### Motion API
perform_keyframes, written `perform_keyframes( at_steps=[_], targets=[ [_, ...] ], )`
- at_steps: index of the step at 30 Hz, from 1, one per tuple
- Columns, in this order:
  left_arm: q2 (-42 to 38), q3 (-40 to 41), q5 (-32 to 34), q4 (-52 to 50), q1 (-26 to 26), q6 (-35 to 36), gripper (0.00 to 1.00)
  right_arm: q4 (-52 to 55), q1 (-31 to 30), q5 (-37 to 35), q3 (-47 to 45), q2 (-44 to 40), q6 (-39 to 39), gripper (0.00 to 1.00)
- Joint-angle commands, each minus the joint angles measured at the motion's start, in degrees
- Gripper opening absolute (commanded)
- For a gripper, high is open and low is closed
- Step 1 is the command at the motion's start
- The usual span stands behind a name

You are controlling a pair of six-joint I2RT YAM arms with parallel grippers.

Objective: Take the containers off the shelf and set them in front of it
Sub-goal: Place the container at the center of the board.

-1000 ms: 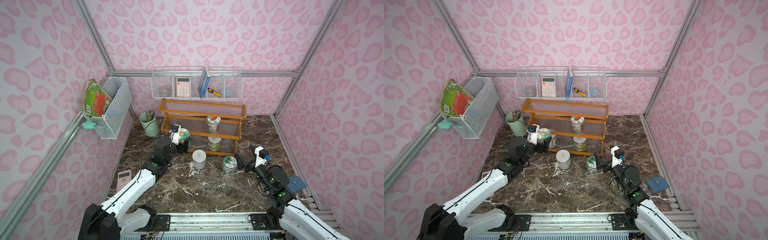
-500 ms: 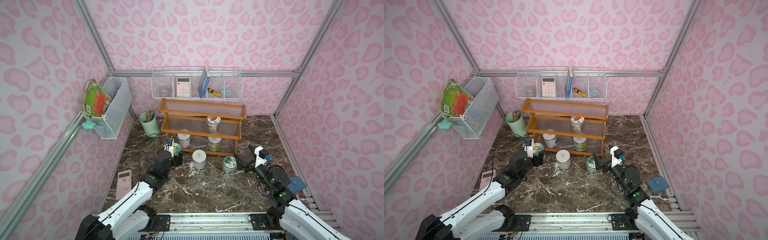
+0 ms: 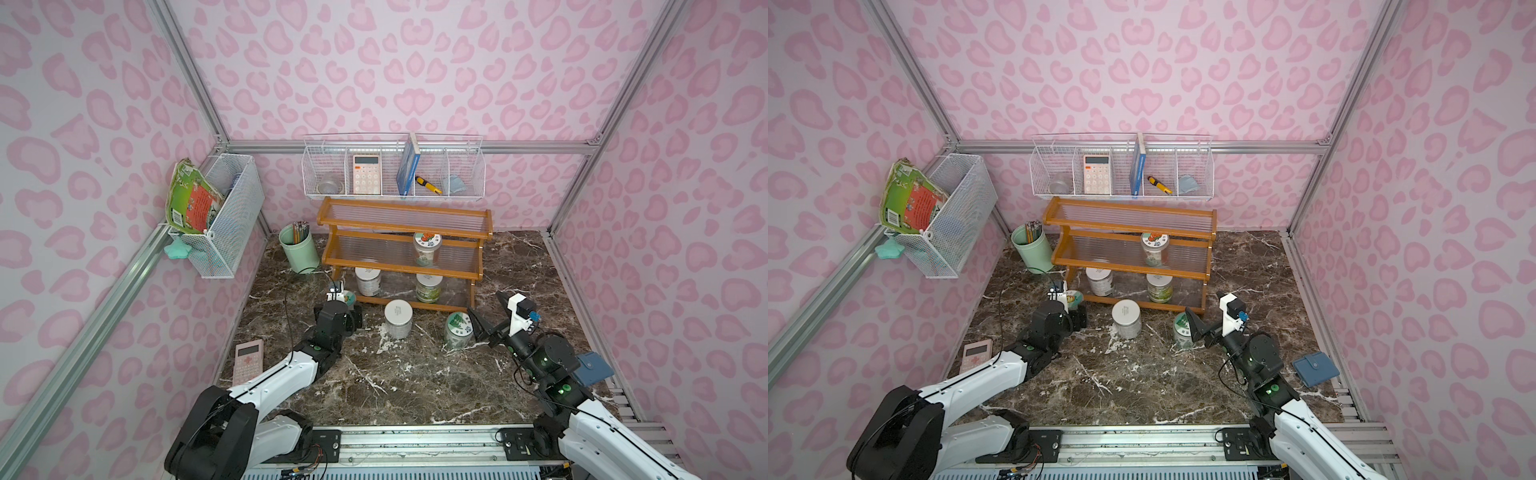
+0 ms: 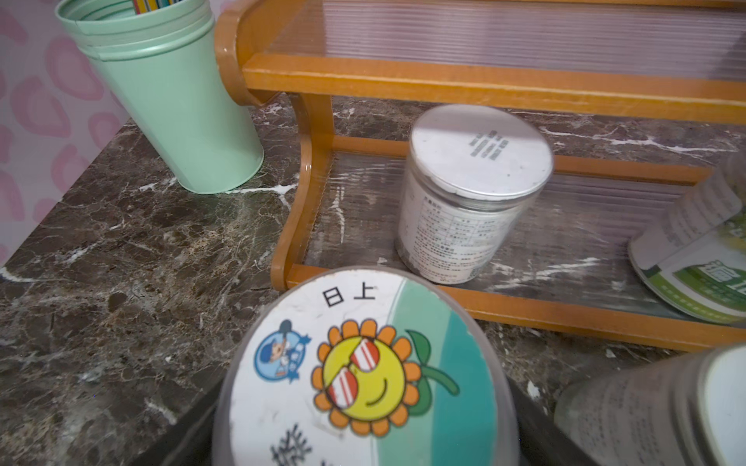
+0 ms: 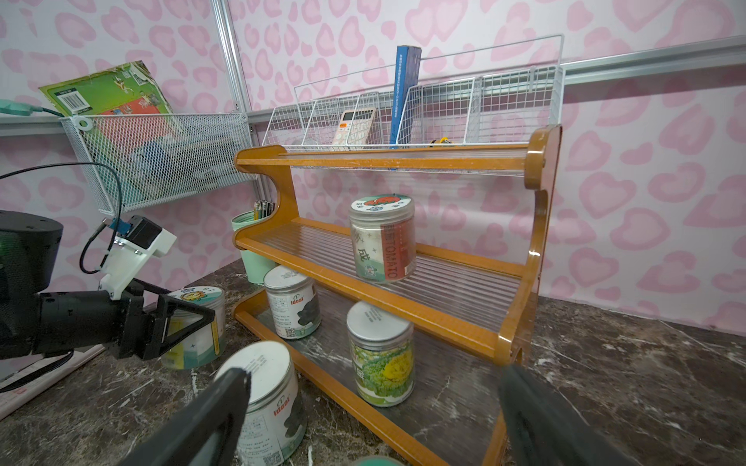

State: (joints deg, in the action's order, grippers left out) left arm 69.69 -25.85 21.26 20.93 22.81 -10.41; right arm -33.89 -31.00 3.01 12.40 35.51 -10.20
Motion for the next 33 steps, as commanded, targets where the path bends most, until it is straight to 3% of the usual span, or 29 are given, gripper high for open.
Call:
perform_keyframes(
  at_steps=[1, 8, 24, 33],
  targets=[
    [1.94, 0.44, -1.44, 6.43, -0.89, -0.70, 0.73, -1.13, -0.02, -0.24, -0.18, 0.27, 0.35, 0.99],
    [5.43, 0.91, -1.48, 10.54, -1.43, -0.50, 0.75, -1.60, 0.02, -0.35, -0.07, 1.13, 0.73, 0.99],
    [6.80, -1.02, 0.40, 6.97, -1.37, -1.85, 0.86, -2.24, 0.01, -0.19, 0.25, 1.52, 0.62, 0.99],
    [8.69, -1.49, 8.32, 6.13, 2.32, -4.47, 0.85, -2.32, -0.02, 0.11, 0.17, 1.17, 0.69, 0.99]
  ],
)
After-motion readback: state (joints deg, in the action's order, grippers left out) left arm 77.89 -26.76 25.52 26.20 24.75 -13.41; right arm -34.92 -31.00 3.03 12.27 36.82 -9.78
